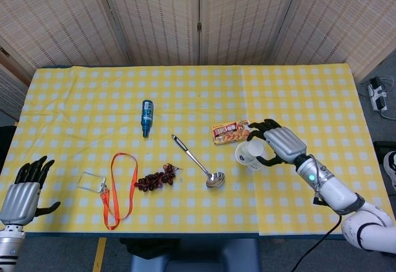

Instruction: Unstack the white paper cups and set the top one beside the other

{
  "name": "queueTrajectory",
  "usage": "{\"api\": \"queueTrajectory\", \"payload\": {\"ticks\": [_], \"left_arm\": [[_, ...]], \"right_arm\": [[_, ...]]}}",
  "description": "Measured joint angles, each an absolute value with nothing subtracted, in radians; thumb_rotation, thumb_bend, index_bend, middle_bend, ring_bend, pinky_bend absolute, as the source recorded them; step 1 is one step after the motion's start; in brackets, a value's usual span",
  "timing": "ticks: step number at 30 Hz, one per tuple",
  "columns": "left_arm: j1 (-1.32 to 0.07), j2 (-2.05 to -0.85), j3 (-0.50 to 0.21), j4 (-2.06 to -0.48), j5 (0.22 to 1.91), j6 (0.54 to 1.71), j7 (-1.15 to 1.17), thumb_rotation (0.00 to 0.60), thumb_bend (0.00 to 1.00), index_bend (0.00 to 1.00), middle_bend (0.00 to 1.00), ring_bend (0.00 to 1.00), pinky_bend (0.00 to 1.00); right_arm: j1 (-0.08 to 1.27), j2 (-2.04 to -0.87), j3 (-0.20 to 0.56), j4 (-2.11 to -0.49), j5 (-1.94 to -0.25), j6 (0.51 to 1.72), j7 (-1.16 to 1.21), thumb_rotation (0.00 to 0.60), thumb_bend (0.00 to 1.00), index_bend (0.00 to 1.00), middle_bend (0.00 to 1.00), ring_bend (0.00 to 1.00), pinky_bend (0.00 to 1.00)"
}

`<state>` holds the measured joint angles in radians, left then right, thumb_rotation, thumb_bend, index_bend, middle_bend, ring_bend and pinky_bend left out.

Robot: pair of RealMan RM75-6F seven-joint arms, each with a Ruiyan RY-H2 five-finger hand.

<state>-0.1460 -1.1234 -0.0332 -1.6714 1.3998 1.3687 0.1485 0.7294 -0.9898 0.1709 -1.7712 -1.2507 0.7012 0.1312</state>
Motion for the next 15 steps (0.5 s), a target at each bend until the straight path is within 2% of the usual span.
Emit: {"api": "queueTrajectory", "payload": {"ticks": [9, 15], "left_arm": [[-0.139, -1.126, -0.029, -1.660, 1.398, 1.371, 0.133, 0.600, 0.20, 0.00, 0.00, 0.00, 0.00], [-0.138, -1.129, -0.028, -1.651, 1.399, 1.370, 0.125, 0.600, 0.20, 0.00, 0.00, 0.00, 0.00]], "right_arm": [[0.803, -1.146, 0.147, -1.659, -1.162, 0.637, 0.022, 0.600, 0.44, 0.39, 0.16, 0.13, 0.06], [0.822, -1.207, 0.126, -1.611, -1.127, 0.629, -0.019, 0.600, 0.44, 0.39, 0.16, 0.13, 0.06]]}}
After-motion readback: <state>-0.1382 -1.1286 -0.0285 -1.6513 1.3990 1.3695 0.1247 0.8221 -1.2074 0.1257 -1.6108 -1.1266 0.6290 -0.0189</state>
